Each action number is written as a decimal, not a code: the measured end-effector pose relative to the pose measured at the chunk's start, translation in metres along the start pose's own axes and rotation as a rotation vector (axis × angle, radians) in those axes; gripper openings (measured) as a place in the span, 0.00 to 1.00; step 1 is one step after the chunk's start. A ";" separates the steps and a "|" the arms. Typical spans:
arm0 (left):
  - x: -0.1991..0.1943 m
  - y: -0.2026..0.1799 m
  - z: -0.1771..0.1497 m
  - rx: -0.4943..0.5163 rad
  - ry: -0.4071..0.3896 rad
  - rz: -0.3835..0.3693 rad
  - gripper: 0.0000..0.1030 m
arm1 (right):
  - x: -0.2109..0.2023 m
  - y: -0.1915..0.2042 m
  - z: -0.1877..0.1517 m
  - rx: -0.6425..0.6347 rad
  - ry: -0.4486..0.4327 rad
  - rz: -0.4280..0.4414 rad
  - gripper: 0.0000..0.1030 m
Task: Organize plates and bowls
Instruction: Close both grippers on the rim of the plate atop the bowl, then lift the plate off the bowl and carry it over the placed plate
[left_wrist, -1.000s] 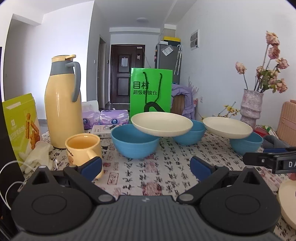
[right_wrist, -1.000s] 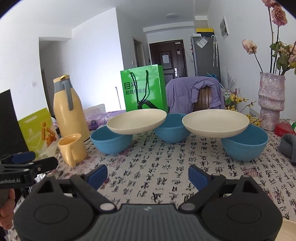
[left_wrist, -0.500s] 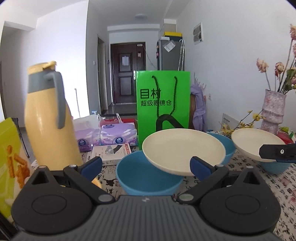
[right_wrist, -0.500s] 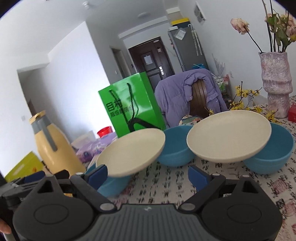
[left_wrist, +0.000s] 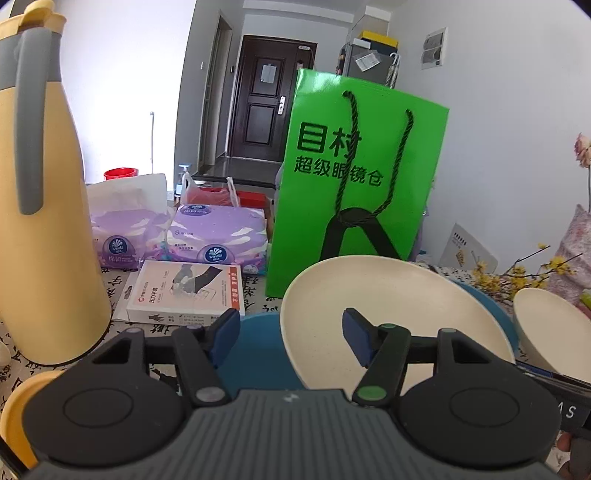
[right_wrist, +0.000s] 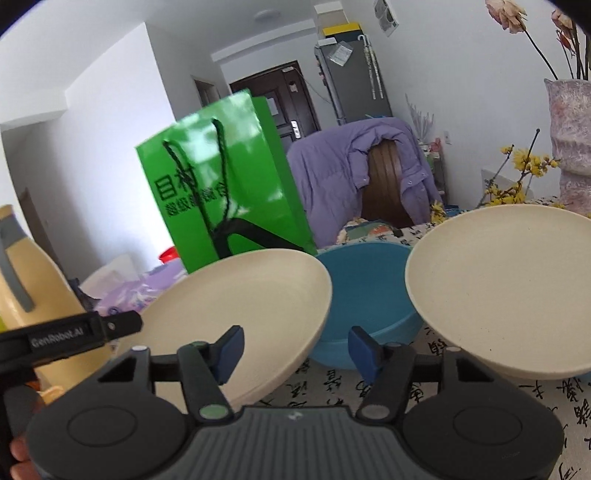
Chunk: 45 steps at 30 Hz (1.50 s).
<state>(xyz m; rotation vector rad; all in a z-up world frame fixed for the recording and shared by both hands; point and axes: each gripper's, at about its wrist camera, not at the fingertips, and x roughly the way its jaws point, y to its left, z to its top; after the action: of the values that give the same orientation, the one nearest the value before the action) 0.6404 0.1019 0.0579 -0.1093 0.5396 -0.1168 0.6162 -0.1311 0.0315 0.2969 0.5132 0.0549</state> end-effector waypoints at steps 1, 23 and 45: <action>0.005 -0.001 0.000 0.004 0.009 0.005 0.49 | 0.005 0.000 0.000 -0.003 0.006 -0.015 0.55; -0.084 -0.011 -0.024 -0.004 0.022 0.046 0.09 | -0.060 0.008 -0.014 -0.055 -0.012 0.018 0.18; -0.313 -0.032 -0.213 -0.088 0.016 0.149 0.10 | -0.289 -0.004 -0.168 -0.187 0.076 0.148 0.18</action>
<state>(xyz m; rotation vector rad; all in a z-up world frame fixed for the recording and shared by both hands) 0.2609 0.0984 0.0387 -0.1536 0.5673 0.0514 0.2821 -0.1265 0.0282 0.1498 0.5569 0.2575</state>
